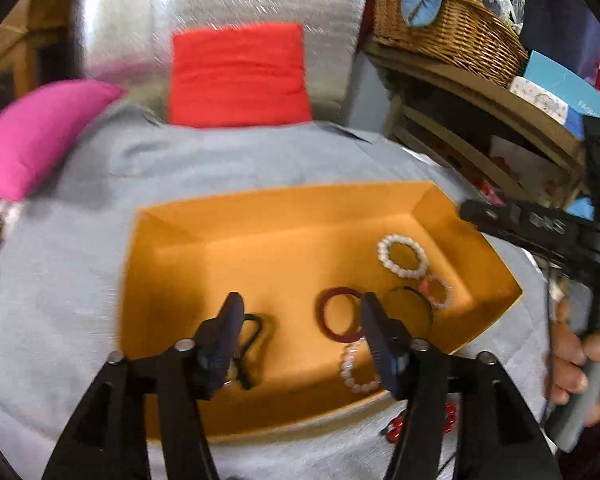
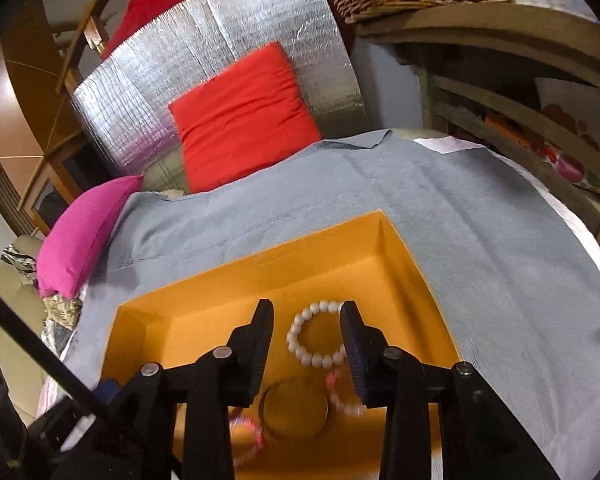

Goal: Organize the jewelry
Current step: 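Open both grippers to drop the white bracelet and dark red ring into the tray, then grasp the red bead bracelet with the right gripper while the left gripper approaches the purple bead bracelet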

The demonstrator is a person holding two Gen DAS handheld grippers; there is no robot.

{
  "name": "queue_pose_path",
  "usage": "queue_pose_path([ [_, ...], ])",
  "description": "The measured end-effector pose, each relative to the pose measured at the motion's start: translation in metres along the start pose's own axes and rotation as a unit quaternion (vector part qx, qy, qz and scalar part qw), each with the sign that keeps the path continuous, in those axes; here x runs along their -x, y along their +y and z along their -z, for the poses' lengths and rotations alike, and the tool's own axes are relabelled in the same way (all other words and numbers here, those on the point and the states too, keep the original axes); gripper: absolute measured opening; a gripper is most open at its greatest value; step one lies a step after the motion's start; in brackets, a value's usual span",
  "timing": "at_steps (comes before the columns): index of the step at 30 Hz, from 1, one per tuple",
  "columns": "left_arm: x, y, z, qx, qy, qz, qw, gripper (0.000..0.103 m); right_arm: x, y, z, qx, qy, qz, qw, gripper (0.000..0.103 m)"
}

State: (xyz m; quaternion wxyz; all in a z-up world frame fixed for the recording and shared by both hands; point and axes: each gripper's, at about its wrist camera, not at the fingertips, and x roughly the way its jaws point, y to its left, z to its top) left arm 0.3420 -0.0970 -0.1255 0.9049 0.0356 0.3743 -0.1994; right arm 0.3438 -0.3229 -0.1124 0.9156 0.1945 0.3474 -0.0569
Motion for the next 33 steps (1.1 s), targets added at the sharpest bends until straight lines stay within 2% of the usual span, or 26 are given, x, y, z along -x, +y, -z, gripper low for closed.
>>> queue_pose_path([
  [5,0.043,-0.009,0.018,-0.04,-0.041,-0.073,0.9957,0.072,0.049,0.013,0.022,0.035,-0.027,0.006,0.999,0.056],
  [10,0.078,-0.007,0.036,-0.036,-0.051,-0.086,0.9943,0.073,0.094,0.019,0.062,0.044,-0.046,-0.014,0.998,0.058],
  [17,0.11,-0.004,0.073,-0.03,-0.055,-0.115,0.9914,0.074,0.116,0.011,0.102,0.053,-0.013,-0.005,0.998,0.058],
  [22,0.105,0.001,0.085,-0.014,-0.041,-0.123,0.9915,0.074,0.117,0.002,0.115,0.054,0.016,0.005,0.998,0.058],
  [25,0.1,0.004,0.086,-0.008,-0.038,-0.129,0.9908,0.074,0.113,-0.002,0.12,0.061,0.008,0.011,0.998,0.062],
  [27,0.095,0.006,0.088,-0.008,-0.035,-0.131,0.9907,0.074,0.102,-0.006,0.121,0.054,0.027,0.02,0.998,0.062],
  [33,0.077,0.011,0.092,-0.008,-0.014,-0.129,0.9915,0.074,0.086,-0.01,0.122,0.039,0.05,0.008,0.998,0.062],
])
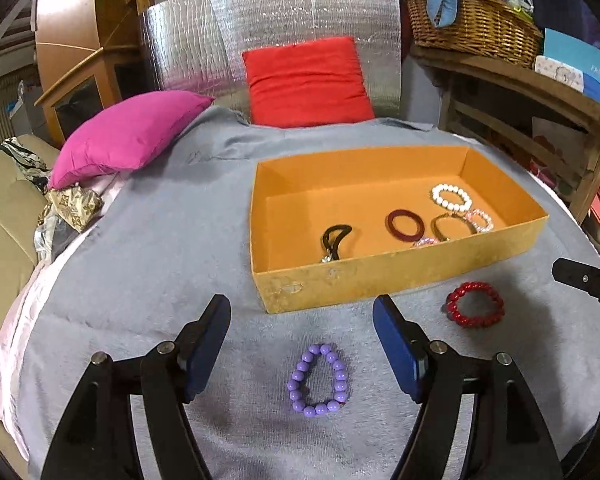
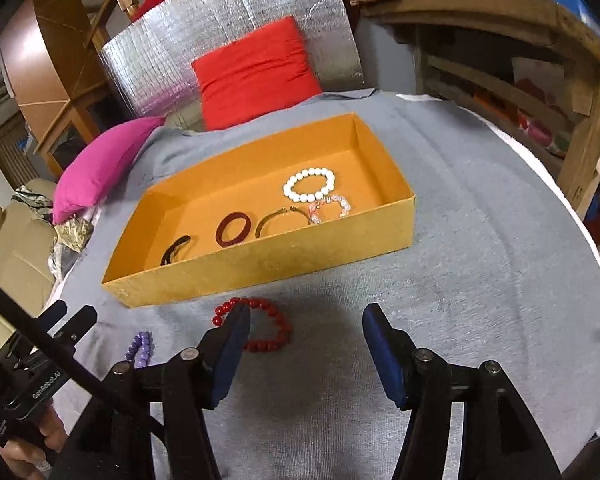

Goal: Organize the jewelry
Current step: 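Grasp the red bead bracelet with the right gripper while the left gripper approaches the purple bead bracelet, then close the left gripper on the purple bead bracelet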

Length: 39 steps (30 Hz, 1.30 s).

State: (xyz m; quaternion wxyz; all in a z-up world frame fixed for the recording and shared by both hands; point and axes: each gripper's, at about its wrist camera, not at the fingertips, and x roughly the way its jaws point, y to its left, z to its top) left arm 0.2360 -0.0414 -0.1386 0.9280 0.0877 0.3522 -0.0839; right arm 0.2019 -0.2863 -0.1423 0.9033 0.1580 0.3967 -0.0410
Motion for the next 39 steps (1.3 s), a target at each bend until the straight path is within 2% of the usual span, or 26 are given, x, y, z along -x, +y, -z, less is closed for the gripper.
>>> queue_pose_path([
  [6,-0.011,0.005,0.002,-0.002,0.011,-0.003,0.9999,0.074,-0.015,0.0,0.003,-0.002,0.025,-0.008,1.0,0.062],
  [13,-0.031,0.027,0.013,-0.002,0.051,-0.014,0.9986,0.074,-0.03,-0.006,0.0,-0.011,0.039,-0.01,0.999,0.062],
  [17,-0.035,0.043,0.018,0.006,0.059,-0.023,0.998,0.074,-0.048,-0.001,0.002,-0.013,0.062,-0.012,0.998,0.056],
  [24,-0.04,0.067,0.022,0.025,0.075,-0.024,0.9965,0.074,-0.073,0.017,0.008,0.005,0.085,0.005,0.996,0.054],
  [27,-0.041,0.07,0.025,0.024,0.082,-0.021,0.9962,0.074,-0.08,0.02,0.01,0.01,0.086,0.023,0.996,0.046],
  [29,-0.041,0.07,0.027,0.021,0.086,-0.016,0.9959,0.074,-0.084,0.026,0.011,0.029,0.079,0.041,0.996,0.029],
  [30,-0.041,0.069,0.027,0.019,0.087,-0.014,0.9959,0.074,-0.084,0.027,0.012,0.035,0.078,0.043,0.995,0.026],
  [32,-0.042,0.069,0.029,0.015,0.089,-0.007,0.9959,0.074,-0.085,0.031,0.014,0.05,0.071,0.048,0.995,0.011],
  [39,-0.043,0.046,0.035,-0.011,0.107,0.056,0.9926,0.074,-0.078,0.026,0.015,0.063,0.056,0.084,0.993,0.01],
])
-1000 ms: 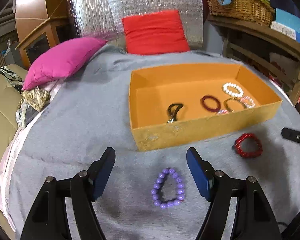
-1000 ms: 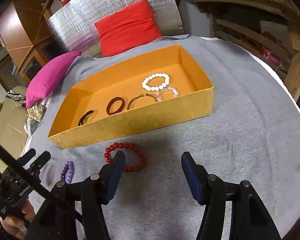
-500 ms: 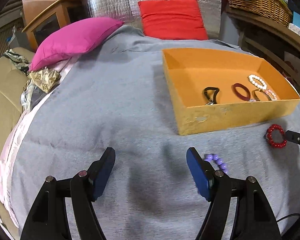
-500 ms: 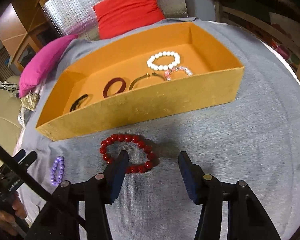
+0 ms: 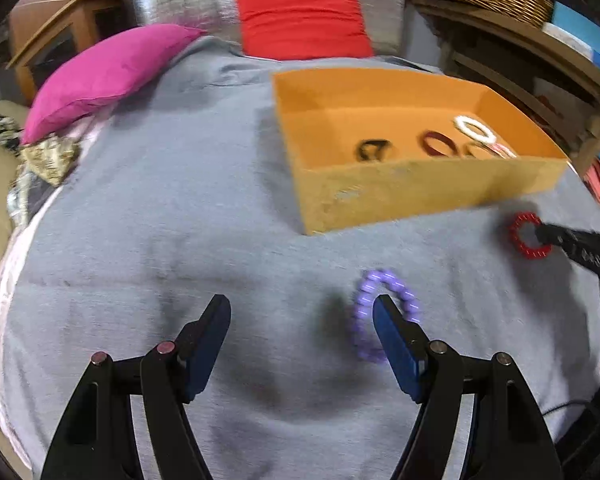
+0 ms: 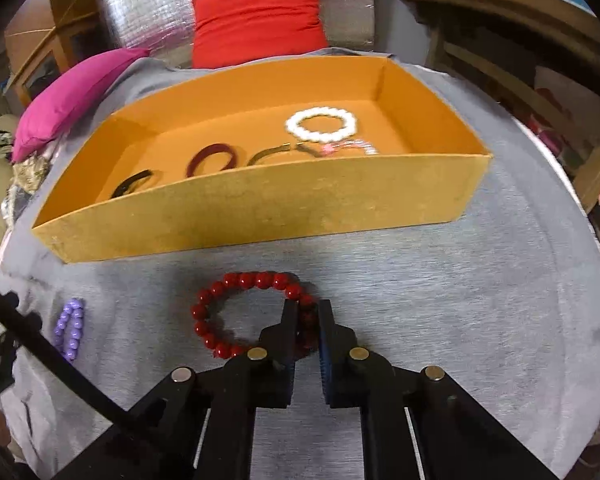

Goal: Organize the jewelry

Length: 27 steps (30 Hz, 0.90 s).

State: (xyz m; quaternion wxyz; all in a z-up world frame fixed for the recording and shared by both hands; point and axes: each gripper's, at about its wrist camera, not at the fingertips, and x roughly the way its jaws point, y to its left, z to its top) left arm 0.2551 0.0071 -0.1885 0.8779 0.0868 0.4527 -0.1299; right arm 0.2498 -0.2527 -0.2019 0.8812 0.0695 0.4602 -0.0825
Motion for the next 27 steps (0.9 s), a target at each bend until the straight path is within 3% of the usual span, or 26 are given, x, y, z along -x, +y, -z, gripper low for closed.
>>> queue_pose_path([
  [8,-0.017,-0.017,0.003,0.0,0.043,0.059,0.9974,0.074,0.004,-0.04,-0.003,-0.047,0.001,0.023,0.999,0.01],
  [15,-0.027,-0.027,0.002,0.0,0.045,0.062,0.9971,0.074,0.001,-0.052,0.0,-0.063,0.014,0.008,0.998,0.01],
  [19,-0.025,-0.037,0.001,-0.011,0.034,0.059,0.9976,0.046,0.002,-0.049,0.001,-0.06,0.016,0.01,0.998,0.01],
  [23,-0.024,-0.046,-0.002,-0.019,0.028,0.059,0.9977,0.035,0.001,-0.049,0.001,-0.062,0.017,0.007,0.998,0.01],
  [27,-0.017,-0.054,-0.004,-0.03,0.013,0.064,0.9974,0.031,0.0,-0.05,0.0,-0.068,0.019,0.005,0.997,0.011],
])
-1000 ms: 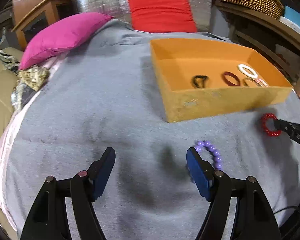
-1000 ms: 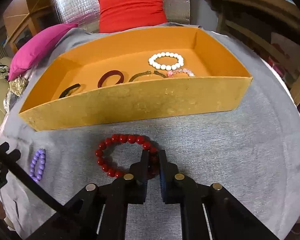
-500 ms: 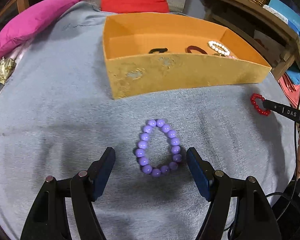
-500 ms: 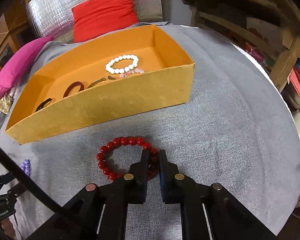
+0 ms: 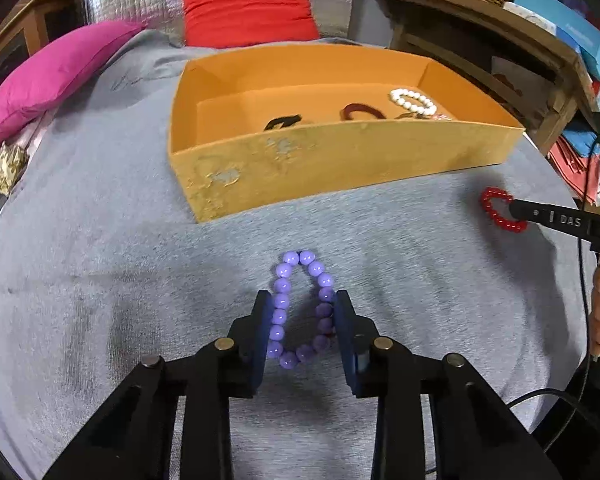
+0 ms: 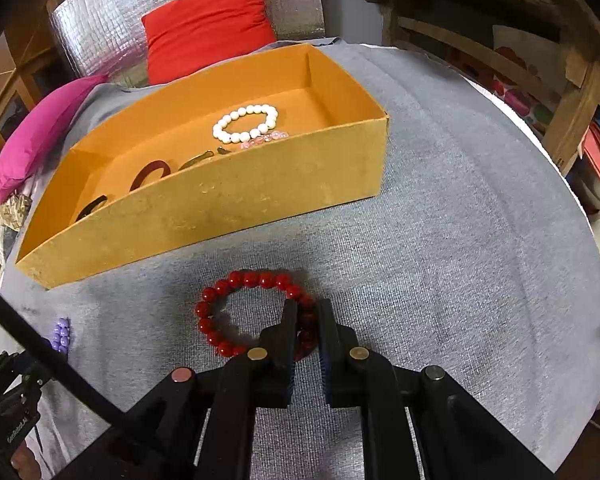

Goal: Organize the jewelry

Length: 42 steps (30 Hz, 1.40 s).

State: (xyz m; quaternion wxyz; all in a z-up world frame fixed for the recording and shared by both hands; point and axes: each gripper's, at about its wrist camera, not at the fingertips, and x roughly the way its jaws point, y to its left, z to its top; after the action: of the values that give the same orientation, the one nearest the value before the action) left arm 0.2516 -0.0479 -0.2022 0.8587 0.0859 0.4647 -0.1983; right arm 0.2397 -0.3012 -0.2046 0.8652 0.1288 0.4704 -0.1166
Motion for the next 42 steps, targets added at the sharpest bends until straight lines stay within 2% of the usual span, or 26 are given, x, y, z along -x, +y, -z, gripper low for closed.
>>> queue_pose_path([
  [2,0.001,-0.004,-0.002,-0.004,-0.003,0.006,1.0,0.025,0.0,0.001,0.001,0.0,0.0,0.002,1.0,0.011],
  [13,-0.006,-0.009,-0.003,-0.011,0.011,0.006,0.9999,0.025,0.001,-0.001,0.002,-0.006,0.003,-0.008,1.0,0.011],
  [18,-0.001,0.0,-0.005,0.0,0.008,0.02,0.9998,0.025,0.002,-0.001,0.002,-0.008,0.005,-0.011,1.0,0.011],
  [22,0.004,0.013,-0.006,0.012,0.003,0.02,0.9997,0.027,0.002,-0.002,0.003,-0.011,0.007,-0.014,1.0,0.011],
  [26,0.005,0.027,-0.003,0.021,0.005,0.012,0.9997,0.037,0.002,-0.003,0.003,-0.015,0.009,-0.016,1.0,0.012],
  [32,0.006,0.039,0.002,0.031,0.013,0.013,0.9993,0.038,0.001,-0.005,0.002,-0.024,0.012,-0.018,0.999,0.013],
  [42,0.001,0.023,0.004,0.01,0.028,0.039,0.9988,0.038,0.0,-0.007,0.002,-0.028,0.013,-0.021,0.999,0.013],
])
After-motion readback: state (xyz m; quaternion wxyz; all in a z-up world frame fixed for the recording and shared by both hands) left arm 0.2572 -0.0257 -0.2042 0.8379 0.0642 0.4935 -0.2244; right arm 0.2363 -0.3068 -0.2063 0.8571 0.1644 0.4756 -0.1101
